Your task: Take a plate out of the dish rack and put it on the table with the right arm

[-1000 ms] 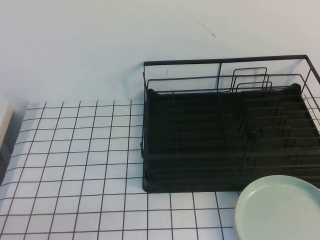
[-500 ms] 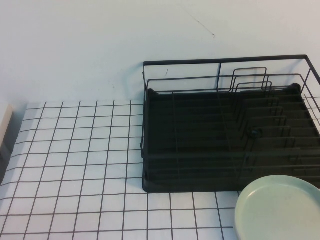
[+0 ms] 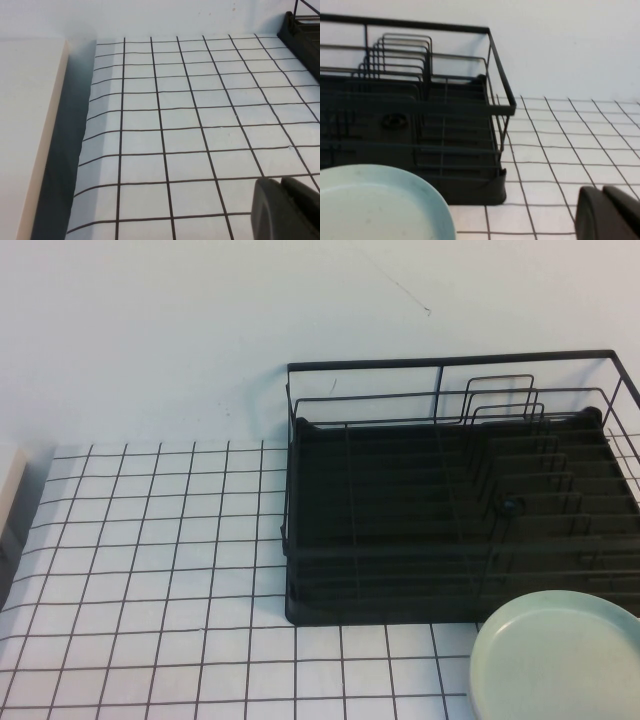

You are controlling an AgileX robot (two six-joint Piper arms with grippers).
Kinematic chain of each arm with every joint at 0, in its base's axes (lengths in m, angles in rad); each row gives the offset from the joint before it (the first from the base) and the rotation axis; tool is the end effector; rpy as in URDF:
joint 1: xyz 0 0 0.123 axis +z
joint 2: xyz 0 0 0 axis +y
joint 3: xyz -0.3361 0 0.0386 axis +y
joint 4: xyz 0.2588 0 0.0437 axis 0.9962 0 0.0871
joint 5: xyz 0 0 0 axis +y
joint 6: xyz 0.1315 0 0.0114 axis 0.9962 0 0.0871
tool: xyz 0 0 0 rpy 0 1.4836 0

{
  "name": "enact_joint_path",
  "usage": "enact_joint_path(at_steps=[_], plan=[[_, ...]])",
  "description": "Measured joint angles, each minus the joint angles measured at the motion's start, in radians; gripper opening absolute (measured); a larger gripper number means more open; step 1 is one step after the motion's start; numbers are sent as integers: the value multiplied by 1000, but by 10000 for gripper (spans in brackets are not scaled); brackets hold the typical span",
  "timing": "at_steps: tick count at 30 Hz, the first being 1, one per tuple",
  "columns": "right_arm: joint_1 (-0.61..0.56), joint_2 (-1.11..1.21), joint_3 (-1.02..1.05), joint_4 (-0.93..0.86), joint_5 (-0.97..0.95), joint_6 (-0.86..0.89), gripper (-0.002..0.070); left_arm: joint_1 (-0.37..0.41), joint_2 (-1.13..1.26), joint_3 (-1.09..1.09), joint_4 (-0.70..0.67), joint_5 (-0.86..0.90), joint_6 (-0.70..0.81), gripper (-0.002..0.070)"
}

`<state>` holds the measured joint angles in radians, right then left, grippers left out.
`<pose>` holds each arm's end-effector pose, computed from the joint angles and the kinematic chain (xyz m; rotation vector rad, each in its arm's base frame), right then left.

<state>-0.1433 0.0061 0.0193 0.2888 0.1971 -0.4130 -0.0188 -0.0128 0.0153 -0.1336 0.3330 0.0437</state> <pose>0.0552 -0.0005 0.1839 -0.0300 1.7001 -0.1564 0.0501 -0.0067 0.1682 -0.0271 1.8173 -0.1114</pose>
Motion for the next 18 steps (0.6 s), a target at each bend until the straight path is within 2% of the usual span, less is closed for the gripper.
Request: enact_joint_path(at_steps=[3,7,13,18], plan=[[0,-14,9,-151,27,138,-3,0,0,0,0,0,0,-3],[0,-18,9,-262,96,176,-3,0,0,0,0,0,0,-3],[47,-18,6,-304,145,199,-3,0,0,0,0,0,0,-3],[84,-18,3,-326,154,303,-3,0,0,0,0,0,0,-3]])
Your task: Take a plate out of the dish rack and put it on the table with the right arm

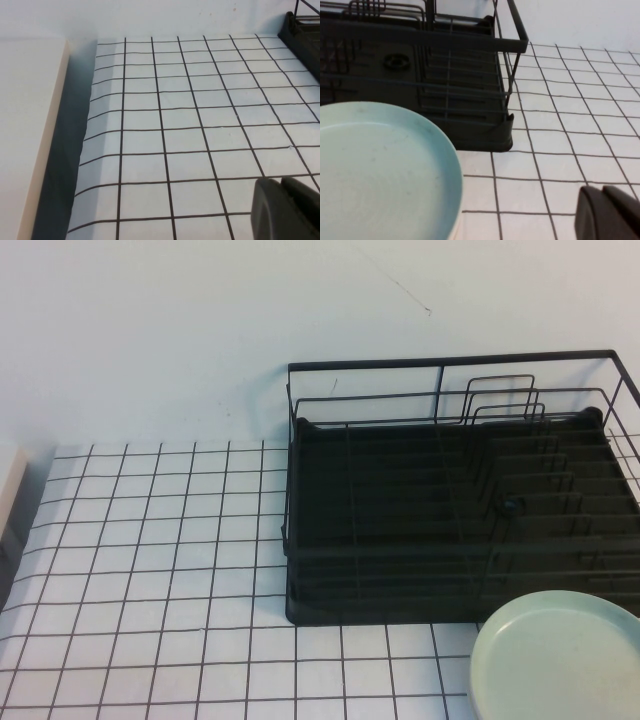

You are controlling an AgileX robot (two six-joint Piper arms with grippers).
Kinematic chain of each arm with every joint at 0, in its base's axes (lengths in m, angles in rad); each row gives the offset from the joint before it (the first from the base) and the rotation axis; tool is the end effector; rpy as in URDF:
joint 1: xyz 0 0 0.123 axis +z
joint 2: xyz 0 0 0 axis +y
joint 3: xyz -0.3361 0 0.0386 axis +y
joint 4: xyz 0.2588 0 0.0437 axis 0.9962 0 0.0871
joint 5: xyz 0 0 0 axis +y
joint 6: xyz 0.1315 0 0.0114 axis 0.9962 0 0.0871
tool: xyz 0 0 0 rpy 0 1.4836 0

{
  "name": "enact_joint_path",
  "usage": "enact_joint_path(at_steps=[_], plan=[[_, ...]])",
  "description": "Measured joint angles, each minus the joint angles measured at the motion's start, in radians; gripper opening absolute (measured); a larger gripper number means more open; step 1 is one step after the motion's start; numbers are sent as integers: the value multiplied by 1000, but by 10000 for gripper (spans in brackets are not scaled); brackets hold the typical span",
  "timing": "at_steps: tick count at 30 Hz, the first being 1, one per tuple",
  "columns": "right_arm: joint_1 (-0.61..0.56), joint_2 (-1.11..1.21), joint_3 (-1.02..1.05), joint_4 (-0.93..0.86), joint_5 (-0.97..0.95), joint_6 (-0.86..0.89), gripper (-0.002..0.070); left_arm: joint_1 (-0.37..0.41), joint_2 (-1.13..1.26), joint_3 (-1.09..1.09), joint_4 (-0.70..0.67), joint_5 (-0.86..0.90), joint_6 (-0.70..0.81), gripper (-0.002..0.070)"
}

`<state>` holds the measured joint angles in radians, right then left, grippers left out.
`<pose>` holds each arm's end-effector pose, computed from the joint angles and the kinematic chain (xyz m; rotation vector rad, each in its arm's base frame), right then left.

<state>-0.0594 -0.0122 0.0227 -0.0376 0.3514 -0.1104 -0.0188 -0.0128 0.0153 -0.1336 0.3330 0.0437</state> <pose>0.0495 -0.0047 0.1626 -0.0707 1.8467 -0.1552 0.0501 -0.0067 0.1682 -0.0271 1.8173 -0.1114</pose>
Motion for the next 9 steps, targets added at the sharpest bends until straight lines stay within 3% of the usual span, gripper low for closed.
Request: enact_joint_path(at_steps=[9], plan=[[27,0,0,-12,4,45,-3,0,0,0,0,0,0,-3]])
